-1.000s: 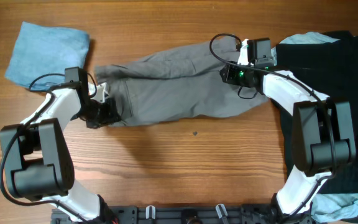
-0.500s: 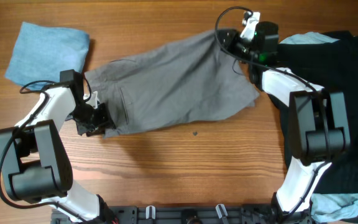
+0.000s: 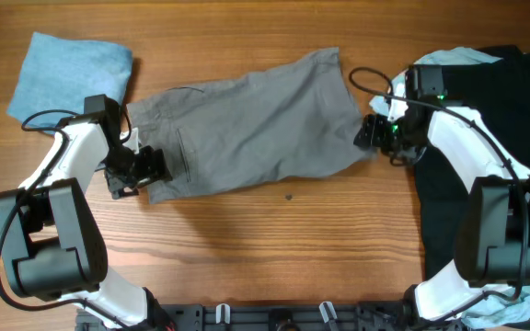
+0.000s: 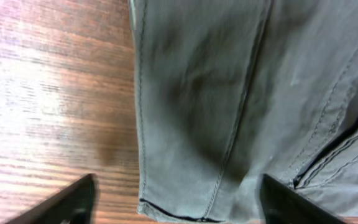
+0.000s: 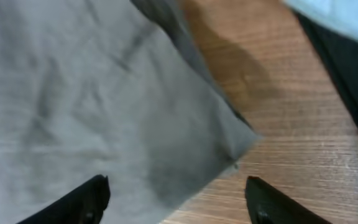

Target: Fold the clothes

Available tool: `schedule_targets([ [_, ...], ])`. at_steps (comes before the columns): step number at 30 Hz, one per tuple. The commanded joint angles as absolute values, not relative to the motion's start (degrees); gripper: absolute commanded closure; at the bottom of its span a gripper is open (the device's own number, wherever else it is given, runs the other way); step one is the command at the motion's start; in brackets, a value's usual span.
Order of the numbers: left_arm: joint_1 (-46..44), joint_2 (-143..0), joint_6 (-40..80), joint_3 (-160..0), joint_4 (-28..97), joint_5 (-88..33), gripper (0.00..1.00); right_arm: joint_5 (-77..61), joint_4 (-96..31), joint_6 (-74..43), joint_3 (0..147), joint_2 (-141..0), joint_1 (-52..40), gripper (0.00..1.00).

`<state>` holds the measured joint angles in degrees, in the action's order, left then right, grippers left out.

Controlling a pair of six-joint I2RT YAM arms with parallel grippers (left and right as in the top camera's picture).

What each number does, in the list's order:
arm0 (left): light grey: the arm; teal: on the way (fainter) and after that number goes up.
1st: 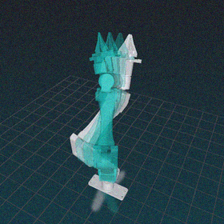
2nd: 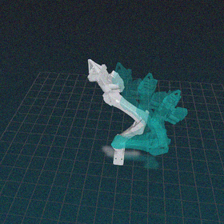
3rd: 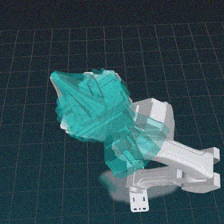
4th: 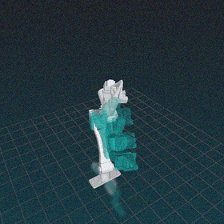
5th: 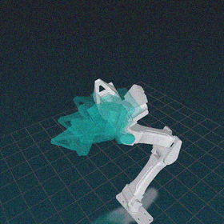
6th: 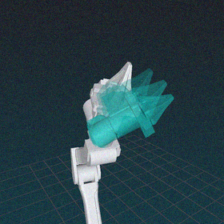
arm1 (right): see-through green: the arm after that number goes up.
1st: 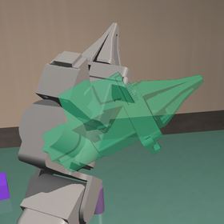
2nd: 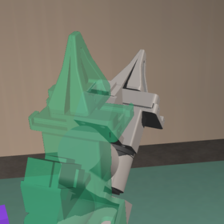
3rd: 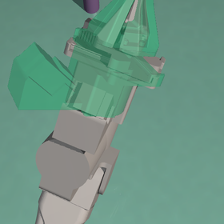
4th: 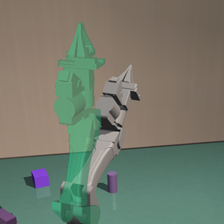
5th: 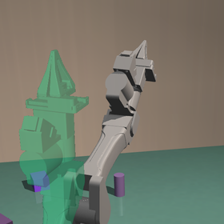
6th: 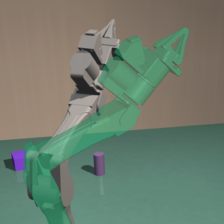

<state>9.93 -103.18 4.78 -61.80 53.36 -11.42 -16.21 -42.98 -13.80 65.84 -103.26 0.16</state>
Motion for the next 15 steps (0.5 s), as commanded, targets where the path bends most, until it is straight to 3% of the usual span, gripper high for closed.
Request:
schedule_targets([
  [1, 10.41, -101.91, 4.56, -62.63, 53.01, -11.05, 0.51, -15.14, -40.58, -17.21, 61.54, -106.63, 0.03, 0.23],
  [2, 10.41, -101.91, 4.56, -62.63, 52.95, -11.05, 0.56, -17.08, -39.29, -17.08, 60.62, -107.44, 0.01, 0.24],
  [3, 10.41, -101.91, 4.56, -62.63, 52.05, -11.05, 0.74, -21.08, -36.49, -16.47, 59.64, -107.96, -0.03, 0.41],
  [4, 10.41, -101.91, 4.56, -62.63, 51.07, -11.05, 0.88, -21.89, -34.98, -16.49, 59.68, -107.85, -0.03, 0.68],
  [5, 10.41, -101.91, 4.56, -62.63, 50.76, -11.0, 0.96, -21.54, -35.09, -16.47, 59.99, -107.48, 0.1, 0.83],
  [6, 10.52, -101.89, 4.56, -62.65, 50.61, -10.98, 0.96, -20.01, -37.85, -16.69, 60.71, -106.78, 0.45, 0.96],
  [10, 13.91, -101.89, 4.6, -62.72, 51.07, -11.03, 0.96, -6.63, -54.65, -19.7, 63.55, -103.46, 1.52, 0.92],
  [11, 14.83, -101.89, 4.97, -62.89, 51.53, -11.38, 0.68, -6.35, -54.61, -19.57, 63.55, -102.83, 1.52, 0.44],
  [12, 15.42, -101.89, 4.97, -63.4, 52.36, -13.13, 0.35, -6.33, -54.08, -18.59, 63.66, -102.39, 1.58, 0.29],
  [15, 15.94, -101.89, 4.95, -65.58, 54.98, -15.64, 0.21, -6.66, -54.02, -16.4, 66.89, -100.77, 2.57, 0.25],
])
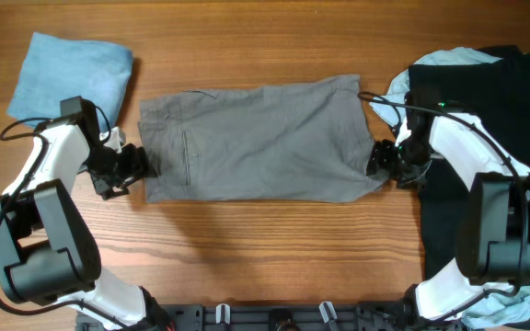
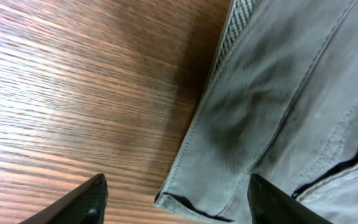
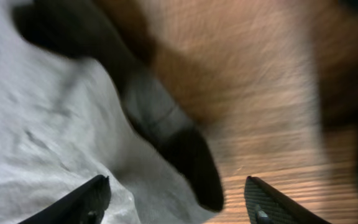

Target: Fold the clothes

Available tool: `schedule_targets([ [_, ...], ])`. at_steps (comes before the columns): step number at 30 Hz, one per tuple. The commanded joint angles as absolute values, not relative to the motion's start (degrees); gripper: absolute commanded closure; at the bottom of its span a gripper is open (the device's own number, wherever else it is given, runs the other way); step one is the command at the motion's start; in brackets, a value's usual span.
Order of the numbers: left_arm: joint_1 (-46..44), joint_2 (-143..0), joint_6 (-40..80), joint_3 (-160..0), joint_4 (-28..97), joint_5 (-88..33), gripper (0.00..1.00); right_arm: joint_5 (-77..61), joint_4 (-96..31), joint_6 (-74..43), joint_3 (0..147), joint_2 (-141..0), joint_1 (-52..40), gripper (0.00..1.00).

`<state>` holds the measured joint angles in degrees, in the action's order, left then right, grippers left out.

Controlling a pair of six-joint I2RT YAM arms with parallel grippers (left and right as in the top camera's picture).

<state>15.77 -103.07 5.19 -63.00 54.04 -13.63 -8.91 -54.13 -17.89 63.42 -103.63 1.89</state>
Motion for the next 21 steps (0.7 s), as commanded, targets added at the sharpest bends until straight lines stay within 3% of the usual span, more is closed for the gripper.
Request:
schedule_targets([
  [1, 15.94, -101.89, 4.95, -65.76, 54.89, -15.64, 0.17, -7.86, -53.74, -15.18, 67.24, -100.09, 2.55, 0.25],
  [4, 15.92, -101.91, 4.95, -65.8, 50.15, -18.87, 0.07, -20.53, -50.26, -6.57, 67.29, -98.61, 2.55, 0.4],
  [5, 15.88, -101.95, 4.97, -65.8, 47.44, -21.32, 0.11, -24.34, -49.04, -5.26, 67.16, -98.8, 2.55, 0.52],
  [6, 15.88, -102.17, 4.97, -65.71, 45.17, -23.18, 0.22, -26.13, -48.07, -5.37, 66.96, -98.85, 2.55, 0.6],
  [7, 15.88, -102.56, 4.99, -65.63, 44.25, -23.38, 0.31, -27.16, -47.44, -5.58, 66.94, -99.02, 2.44, 0.62],
  [9, 15.88, -104.88, 4.97, -65.58, 43.62, -24.34, 0.36, -29.32, -45.43, -5.93, 66.41, -99.72, 1.8, 0.7],
  [17, 13.21, -116.86, 3.2, -65.58, 39.97, -29.76, 0.41, -28.53, -35.92, -9.39, 62.22, -106.37, -1.65, 0.67],
  [19, 11.68, -117.01, 3.22, -65.58, 37.74, -29.74, 0.49, -28.49, -34.96, -9.13, 62.22, -108.57, -2.09, 0.68],
  [21, 10.13, -117.01, 3.22, -65.58, 36.53, -29.5, 0.67, -28.49, -34.48, -9.15, 62.22, -111.09, -2.42, 0.67],
])
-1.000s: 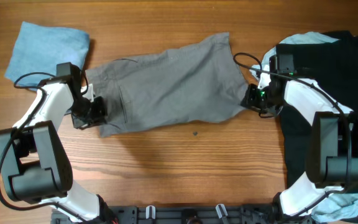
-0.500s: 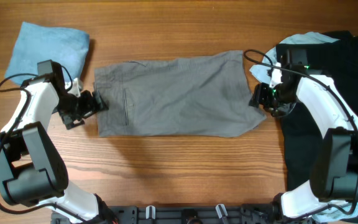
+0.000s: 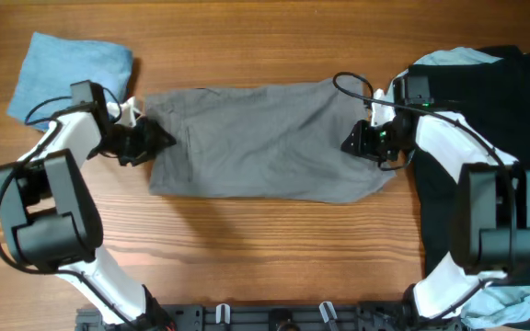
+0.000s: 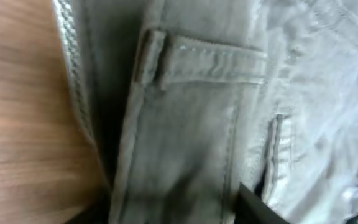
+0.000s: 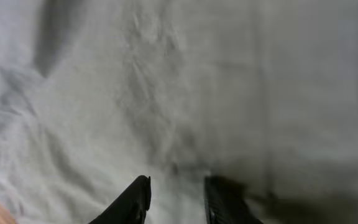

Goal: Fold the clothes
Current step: 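Lift the left end with the left gripper and fold it rightward over the shorts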

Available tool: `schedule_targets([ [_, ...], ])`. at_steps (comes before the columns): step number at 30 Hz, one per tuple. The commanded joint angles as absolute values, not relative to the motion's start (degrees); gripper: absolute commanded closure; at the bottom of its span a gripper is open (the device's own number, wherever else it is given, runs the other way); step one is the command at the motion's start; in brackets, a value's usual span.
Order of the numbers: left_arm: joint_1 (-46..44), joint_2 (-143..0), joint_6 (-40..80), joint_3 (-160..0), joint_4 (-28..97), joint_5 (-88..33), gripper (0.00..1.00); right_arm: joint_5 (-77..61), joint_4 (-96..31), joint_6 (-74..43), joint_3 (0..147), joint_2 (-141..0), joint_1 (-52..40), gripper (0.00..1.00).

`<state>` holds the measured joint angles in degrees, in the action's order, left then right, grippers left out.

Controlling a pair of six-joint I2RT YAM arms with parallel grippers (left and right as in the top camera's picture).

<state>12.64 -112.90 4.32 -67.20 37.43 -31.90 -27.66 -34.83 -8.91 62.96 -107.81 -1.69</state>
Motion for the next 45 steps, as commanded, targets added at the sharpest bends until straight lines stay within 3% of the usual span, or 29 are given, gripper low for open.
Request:
schedule_targets([
  [1, 9.65, -117.01, 3.22, -65.58, 36.62, -28.69, 0.75, -28.49, -34.48, -9.13, 62.22, -112.16, -2.7, 0.69],
  [3, 9.52, -116.99, 3.22, -65.6, 37.08, -28.18, 0.96, -28.27, -34.52, -8.88, 62.22, -113.16, -3.18, 0.75],
  [6, 11.44, -114.83, 3.27, -68.29, 43.24, -24.73, 0.96, -28.12, -34.72, -8.75, 62.54, -111.09, -2.68, 0.76],
  [10, 13.19, -107.74, 3.2, -86.61, 64.36, -11.64, 0.96, -28.1, -35.51, -8.99, 63.05, -102.08, -0.91, 0.76],
  [13, 10.68, -105.75, 2.74, -98.67, 73.03, -11.22, 0.96, -27.86, -35.16, -9.06, 63.05, -97.6, 0.01, 0.74],
  [20, -7.27, -105.12, 6.22, -102.32, 71.85, -20.36, 0.96, -26.33, -35.09, -9.15, 63.05, -96.9, 0.14, 0.72],
  [23, -17.96, -106.06, 10.11, -102.32, 68.82, -14.96, 0.96, -25.12, -35.24, -9.15, 63.05, -96.9, 0.14, 0.72],
  [28, -28.16, -113.75, 15.66, -102.21, 64.77, -12.95, 0.96, -25.06, -36.1, -10.28, 63.05, -96.9, 0.14, 0.69],
  [29, -29.34, -115.72, 17.04, -102.21, 63.51, -12.95, 0.91, -25.06, -36.34, -10.28, 63.05, -96.9, 0.14, 0.68],
  [31, -31.73, -119.96, 19.94, -102.21, 60.58, -14.26, 0.6, -25.04, -36.91, -10.26, 63.05, -96.9, 0.14, 0.63],
  [34, -33.17, -121.43, 19.92, -102.24, 58.63, -19.38, 0.52, -25.04, -36.95, -10.22, 63.05, -96.9, 0.14, 0.6],
  [35, -32.47, -120.46, 19.77, -102.78, 59.42, -18.63, 0.44, -25.1, -37.06, -9.87, 63.05, -96.9, 0.14, 0.52],
  [37, -29.71, -118.08, 19.73, -104.4, 61.56, -18.33, 0.42, -28.69, -37.06, -5.56, 63.05, -96.9, 0.08, 0.42],
  [39, -25.52, -114.98, 19.73, -106.02, 64.05, -15.81, 0.41, -38.41, -37.06, 1.56, 63.05, -96.9, -0.62, 0.4],
  [40, -22.06, -112.81, 19.73, -106.04, 65.3, -12.19, 0.41, -42.59, -37.06, 3.7, 63.05, -96.9, -1.78, 0.4],
  [42, -16.73, -111.83, 19.25, -106.04, 68.03, -10.39, 0.71, -41.34, -37.6, 3.97, 63.02, -97.08, -5.08, 0.47],
  [43, -14.96, -112.22, 18.02, -105.91, 69.41, -10.39, 0.81, -40.34, -37.98, 3.92, 62.96, -97.34, -6.96, 0.58],
  [44, -13.63, -112.75, 15.94, -105.54, 70.91, -10.61, 0.85, -39.29, -38.41, 3.97, 62.87, -97.84, -9.32, 0.67],
  [45, -12.8, -113.1, 14.52, -104.62, 71.75, -10.85, 0.87, -39.0, -38.85, 4.71, 62.87, -98.59, -11.75, 0.83],
])
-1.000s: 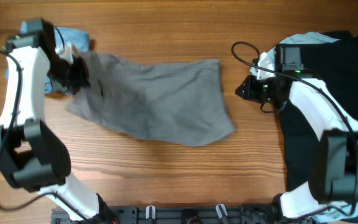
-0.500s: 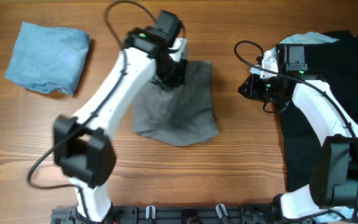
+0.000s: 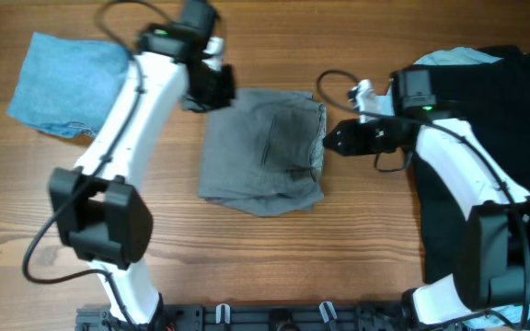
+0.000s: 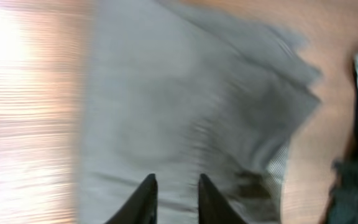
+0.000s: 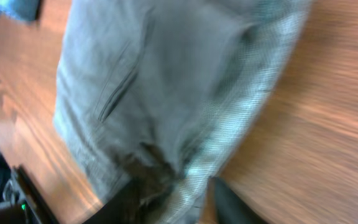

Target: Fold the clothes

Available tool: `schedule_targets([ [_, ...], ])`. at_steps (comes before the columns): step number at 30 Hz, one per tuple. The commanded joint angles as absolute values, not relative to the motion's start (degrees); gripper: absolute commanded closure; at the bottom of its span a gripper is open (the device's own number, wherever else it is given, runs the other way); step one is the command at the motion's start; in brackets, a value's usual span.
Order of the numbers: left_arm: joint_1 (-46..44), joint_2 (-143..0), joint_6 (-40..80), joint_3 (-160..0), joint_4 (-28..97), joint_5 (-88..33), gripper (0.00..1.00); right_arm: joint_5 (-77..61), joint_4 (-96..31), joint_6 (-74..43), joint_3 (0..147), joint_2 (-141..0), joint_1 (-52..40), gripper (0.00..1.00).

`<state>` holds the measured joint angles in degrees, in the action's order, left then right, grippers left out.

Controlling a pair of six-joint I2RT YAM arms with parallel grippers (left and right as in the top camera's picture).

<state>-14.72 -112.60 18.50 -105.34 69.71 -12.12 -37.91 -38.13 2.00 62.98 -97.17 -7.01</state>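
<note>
The grey shorts [image 3: 260, 152] lie folded into a compact block at mid-table, the striped inner waistband [image 5: 241, 124] along their right edge and a welt pocket on top. My left gripper [image 3: 212, 90] hovers over the block's far left corner. In the left wrist view its gripper [image 4: 174, 190] has the fingers drawn close, with only the blurred cloth [image 4: 185, 112] far below and nothing seen between them. My right gripper [image 3: 331, 141] sits at the right edge. In the right wrist view the gripper [image 5: 182, 196] has its fingers either side of the waistband edge.
A folded blue cloth [image 3: 67, 78] lies at the far left corner. A black garment [image 3: 513, 138] with a pale blue piece [image 3: 449, 57] on it covers the right side. Bare wood [image 3: 247, 257] runs along the front.
The shorts were spread long with a gripper shut on each end; now they are a short folded block. My left gripper has gone from the left end to above the far left corner.
Both grippers stood open at the ends of the skewed shorts. Then the shorts lay straight, with the grippers still open beside them. Then each gripper was shut on an end. Now the shorts are folded, waistband at the right edge.
</note>
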Motion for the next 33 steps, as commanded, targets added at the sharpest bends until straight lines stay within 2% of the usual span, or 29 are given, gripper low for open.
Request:
schedule_targets([
  [1, -12.34, -113.25, 13.72, -102.69, 71.88, -11.29, 0.9, -38.98, -39.64, 6.37, 62.87, -99.55, -14.55, 0.89],
  [3, -12.32, -113.25, 13.67, -98.24, 71.44, -12.43, 0.9, -34.0, -42.7, 6.83, 62.87, -102.26, -19.66, 0.91],
  [5, -12.32, -113.25, 13.69, -93.36, 70.81, -14.61, 0.9, -19.79, -45.34, -3.99, 62.7, -106.5, -21.69, 0.92],
  [7, -12.38, -113.25, 13.72, -89.3, 69.23, -17.08, 0.89, -15.79, -46.17, -10.2, 62.08, -110.17, -21.32, 0.92],
  [9, -12.43, -113.25, 13.69, -84.27, 66.26, -18.24, 0.69, -16.34, -46.63, -13.43, 62.08, -115.33, -20.36, 0.92],
  [13, -12.45, -113.25, 13.69, -80.58, 64.99, -21.47, 0.67, -16.32, -47.27, -10.48, 62.85, -114.06, -20.36, 0.92],
  [15, -12.93, -113.25, 13.72, -80.18, 66.0, -21.41, 0.8, -16.34, -47.48, -10.17, 63.9, -109.95, -20.34, 0.91],
  [16, -13.26, -113.25, 13.8, -79.26, 65.98, -20.88, 0.91, -16.34, -47.66, -9.98, 64.03, -108.16, -20.34, 0.89],
  [17, -13.47, -113.25, 15.29, -77.3, 65.49, -19.44, 0.96, -16.36, -47.9, -9.98, 64.05, -104.33, -20.34, 0.88],
  [21, -12.91, -113.25, 23.2, -64.64, 54.72, -15.94, 0.96, -16.25, -45.54, -8.97, 64.05, -94.15, -20.34, 0.83],
  [25, -9.87, -113.25, 28.75, -62.63, 38.28, -5.43, 0.96, -15.09, -36.47, -7.22, 63.99, -94.35, -20.38, 0.78],
  [29, -7.05, -113.25, 21.58, -74.52, 30.94, -3.92, 0.96, -14.31, -24.71, -6.17, 63.26, -95.42, -20.38, 0.72],
  [31, -6.74, -113.25, 20.95, -82.3, 32.93, -3.97, 0.96, -10.52, -21.37, -6.2, 63.26, -97.34, -20.38, 0.7],
  [33, -6.74, -113.25, 20.95, -90.78, 40.03, -3.99, 0.96, -6.5, -21.02, -7.2, 63.26, -99.92, -20.38, 0.7],
])
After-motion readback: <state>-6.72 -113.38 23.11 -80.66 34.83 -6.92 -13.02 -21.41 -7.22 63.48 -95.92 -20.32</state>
